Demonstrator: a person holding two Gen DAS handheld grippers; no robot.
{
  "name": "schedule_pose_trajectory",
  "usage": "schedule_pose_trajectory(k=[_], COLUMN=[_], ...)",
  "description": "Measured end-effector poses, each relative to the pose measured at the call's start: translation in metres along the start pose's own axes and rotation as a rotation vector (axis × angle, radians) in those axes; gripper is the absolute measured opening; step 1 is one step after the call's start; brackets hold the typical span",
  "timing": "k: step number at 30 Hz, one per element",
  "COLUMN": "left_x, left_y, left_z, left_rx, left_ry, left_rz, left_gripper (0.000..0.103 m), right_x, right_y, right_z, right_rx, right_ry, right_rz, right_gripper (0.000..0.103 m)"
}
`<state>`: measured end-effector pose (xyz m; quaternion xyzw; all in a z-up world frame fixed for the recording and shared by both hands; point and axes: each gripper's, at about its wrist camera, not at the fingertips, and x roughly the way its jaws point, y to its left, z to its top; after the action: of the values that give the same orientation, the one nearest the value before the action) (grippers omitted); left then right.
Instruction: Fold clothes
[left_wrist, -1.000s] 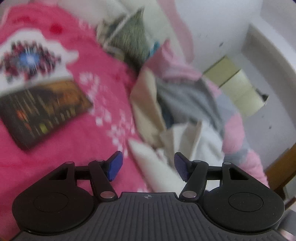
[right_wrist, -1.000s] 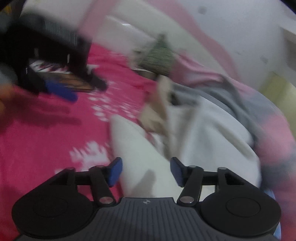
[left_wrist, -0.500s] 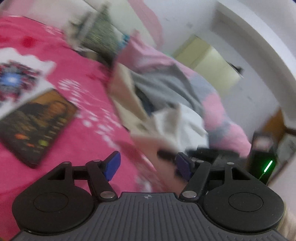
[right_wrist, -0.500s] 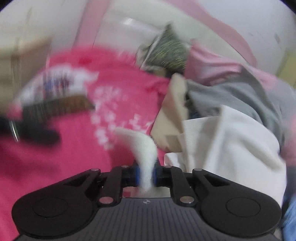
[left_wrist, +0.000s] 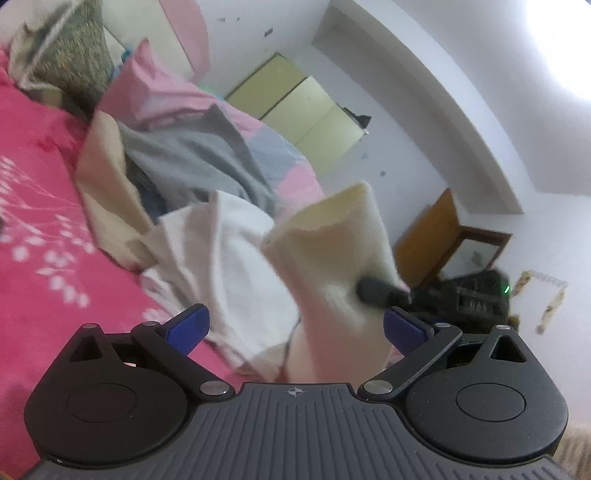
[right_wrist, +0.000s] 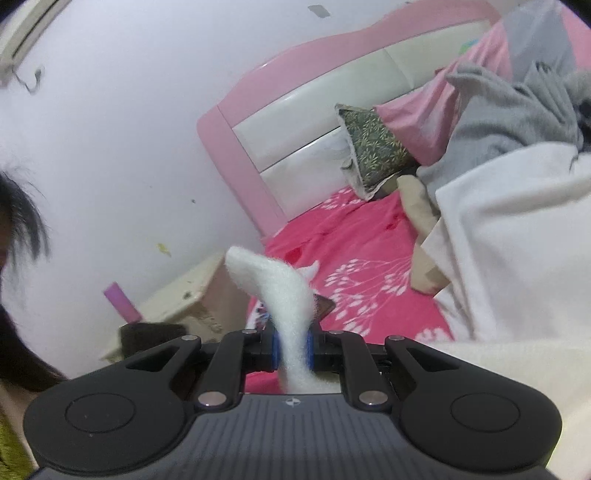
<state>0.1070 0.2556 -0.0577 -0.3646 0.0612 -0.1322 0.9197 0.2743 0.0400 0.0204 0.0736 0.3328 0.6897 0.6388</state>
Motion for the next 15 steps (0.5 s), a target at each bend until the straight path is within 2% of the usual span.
schedule_pose_trajectory(k=[5, 7, 8, 10, 12, 13, 14, 15], left_x=[0.012, 0.017, 0.019, 0.021, 0.023, 0.023, 0.021, 0.017], left_y=[0.003, 0.005, 0.006, 0.005, 0.002, 0.001, 0.002, 0.002], left_z=[0.015, 0.019, 0.02, 0.018, 0.015, 0.013, 0.013, 0.013], left_rx=[-0.019, -0.025, -0.025, -0.013, 0.002, 0.009, -0.008, -0.026], left_ry=[-0.029, -0.024, -0.014, 0.008, 0.03, 0.04, 0.036, 0.028], left_rz=[-0.084, -0.109, -0.121, -0.116, -0.096, -0.086, -0.07, -0.045], left_gripper=[0.1, 0.09, 0.081, 0.072, 0.048, 0.042, 0.023, 0.008], right_x=[-0.007, -0.006, -0.005, -0.004, -0.006, -0.007, -0.006, -0.005], right_y=[-0.015, -0.018, -0.02, -0.024, -0.026, -0.026, -0.026, -0.026], right_z=[-0.004, -0.005, -0.006, -0.008, -0.008, -0.008, -0.007, -0.007], right_rx=[0.026, 0.028, 0.03, 0.033, 0.04, 0.041, 0.041, 0.04], right_ry=[0.008, 0.02, 0.025, 0.032, 0.015, 0.008, 0.004, 0.0], right_rz=[0.064, 0.078, 0.084, 0.09, 0.074, 0.064, 0.054, 0.043], right_gripper=[0.014, 0.014, 0.014, 0.014, 0.015, 0.015, 0.016, 0.016])
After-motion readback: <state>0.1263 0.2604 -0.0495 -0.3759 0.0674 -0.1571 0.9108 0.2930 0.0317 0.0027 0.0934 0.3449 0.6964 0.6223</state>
